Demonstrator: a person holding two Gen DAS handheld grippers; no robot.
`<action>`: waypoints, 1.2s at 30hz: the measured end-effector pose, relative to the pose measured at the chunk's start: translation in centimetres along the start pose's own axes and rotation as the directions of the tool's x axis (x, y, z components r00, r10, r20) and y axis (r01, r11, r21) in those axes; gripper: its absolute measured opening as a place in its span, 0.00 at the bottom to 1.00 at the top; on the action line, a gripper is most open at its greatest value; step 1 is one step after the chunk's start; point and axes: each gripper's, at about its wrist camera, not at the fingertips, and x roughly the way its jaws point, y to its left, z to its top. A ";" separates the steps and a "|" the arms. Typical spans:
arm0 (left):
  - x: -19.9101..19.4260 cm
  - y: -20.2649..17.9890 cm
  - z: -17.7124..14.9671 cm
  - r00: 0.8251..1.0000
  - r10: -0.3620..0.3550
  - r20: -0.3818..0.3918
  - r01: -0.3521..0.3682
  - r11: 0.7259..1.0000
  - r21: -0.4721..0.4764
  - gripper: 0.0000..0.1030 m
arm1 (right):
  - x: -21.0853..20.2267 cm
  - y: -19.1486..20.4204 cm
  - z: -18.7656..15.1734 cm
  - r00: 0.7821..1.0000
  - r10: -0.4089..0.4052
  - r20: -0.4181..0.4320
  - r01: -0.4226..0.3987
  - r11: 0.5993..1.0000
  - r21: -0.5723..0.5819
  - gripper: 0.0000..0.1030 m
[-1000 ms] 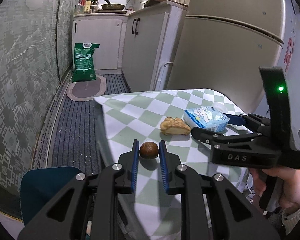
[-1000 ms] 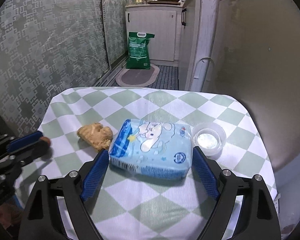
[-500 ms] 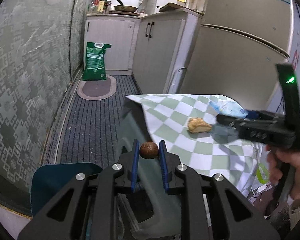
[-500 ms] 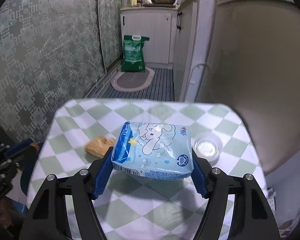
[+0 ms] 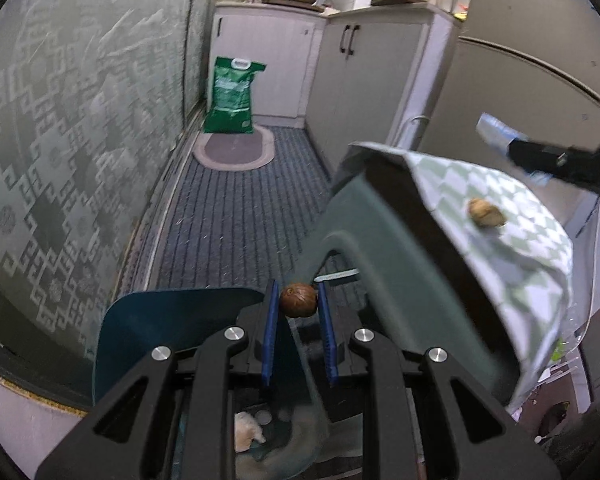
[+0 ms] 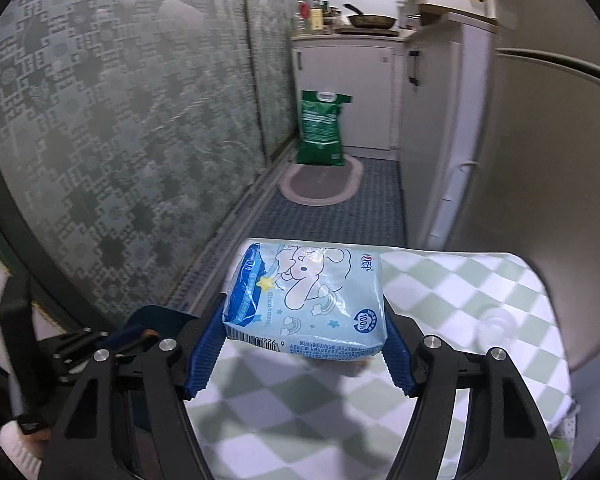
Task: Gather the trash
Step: 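Carry the wipes pack and nut over the teal bin with both tools, then open the left tool to drop the nut while the right tool drops the wipes pack into the bin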
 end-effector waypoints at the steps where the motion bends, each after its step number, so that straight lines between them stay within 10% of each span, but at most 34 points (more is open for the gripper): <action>1: 0.1 0.6 -0.3 1.000 0.008 -0.008 -0.008 1.000 -0.006 0.21 | 0.1 0.6 0.1 1.000 0.012 -0.001 -0.012 1.000 -0.006 0.68; 19: 3.9 6.2 -5.7 0.974 0.070 -0.213 -0.082 0.996 -0.043 0.21 | 2.7 7.8 0.8 0.990 0.128 -0.053 -0.132 0.988 -0.083 0.69; 36: 5.8 8.1 -9.1 0.916 0.101 -0.389 -0.110 0.994 -0.002 0.23 | 4.8 12.1 0.7 0.978 0.181 -0.101 -0.191 0.976 -0.104 0.69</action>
